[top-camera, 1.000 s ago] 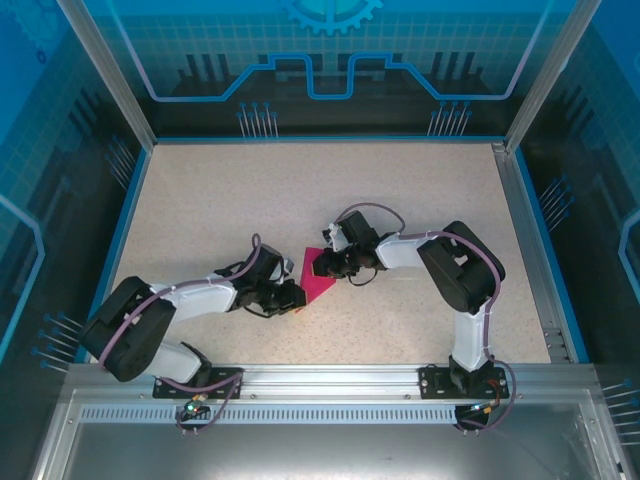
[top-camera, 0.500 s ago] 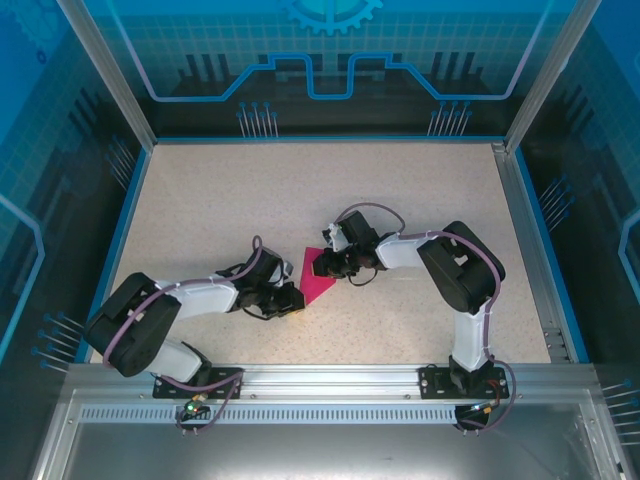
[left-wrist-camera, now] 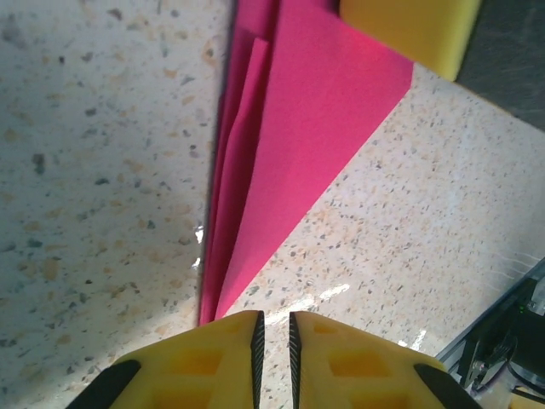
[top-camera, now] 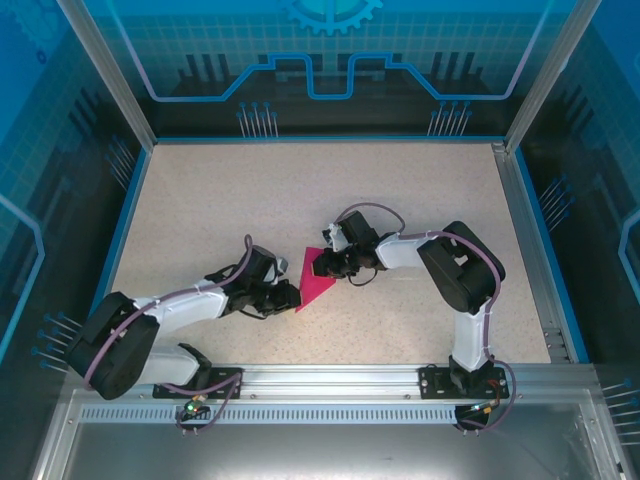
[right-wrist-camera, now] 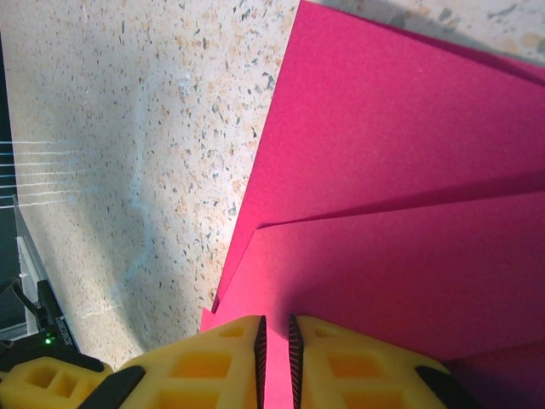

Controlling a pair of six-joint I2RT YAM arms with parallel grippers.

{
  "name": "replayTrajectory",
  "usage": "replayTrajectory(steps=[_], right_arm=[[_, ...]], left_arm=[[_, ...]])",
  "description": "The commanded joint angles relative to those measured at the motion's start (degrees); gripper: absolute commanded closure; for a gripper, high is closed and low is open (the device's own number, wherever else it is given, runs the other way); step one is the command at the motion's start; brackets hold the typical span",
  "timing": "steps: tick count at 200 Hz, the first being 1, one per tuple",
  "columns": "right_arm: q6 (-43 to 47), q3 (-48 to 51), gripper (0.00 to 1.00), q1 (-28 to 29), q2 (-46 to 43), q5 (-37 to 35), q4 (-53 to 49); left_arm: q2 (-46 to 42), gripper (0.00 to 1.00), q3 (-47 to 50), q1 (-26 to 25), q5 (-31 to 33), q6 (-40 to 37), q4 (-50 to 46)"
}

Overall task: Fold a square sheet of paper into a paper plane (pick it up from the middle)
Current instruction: Fourth fold the wing at the center of the table.

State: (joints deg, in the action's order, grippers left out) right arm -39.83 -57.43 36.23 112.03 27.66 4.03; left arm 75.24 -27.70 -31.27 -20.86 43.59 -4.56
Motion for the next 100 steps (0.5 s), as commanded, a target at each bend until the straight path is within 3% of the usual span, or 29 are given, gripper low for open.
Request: replayTrajectory(steps=[1,62,100], right_arm=[[1.56,2.75,0.82,0.50,4.08,-6.14,-6.59],[1.43,2.77,0.82,0.51,3.71,-6.72,-6.60],[1.25,2.67,0.82,0.51,4.08,-6.72,-6.67]], left_arm=[[0.85,0.80,-2.54,0.44,-1.27,-0.93,-1.35],[9.55,0.82,-2.56,0.45,-0.22,-1.58,1.08],[10.00,0.85,0.92,0.45,1.82,-0.55,0.85]])
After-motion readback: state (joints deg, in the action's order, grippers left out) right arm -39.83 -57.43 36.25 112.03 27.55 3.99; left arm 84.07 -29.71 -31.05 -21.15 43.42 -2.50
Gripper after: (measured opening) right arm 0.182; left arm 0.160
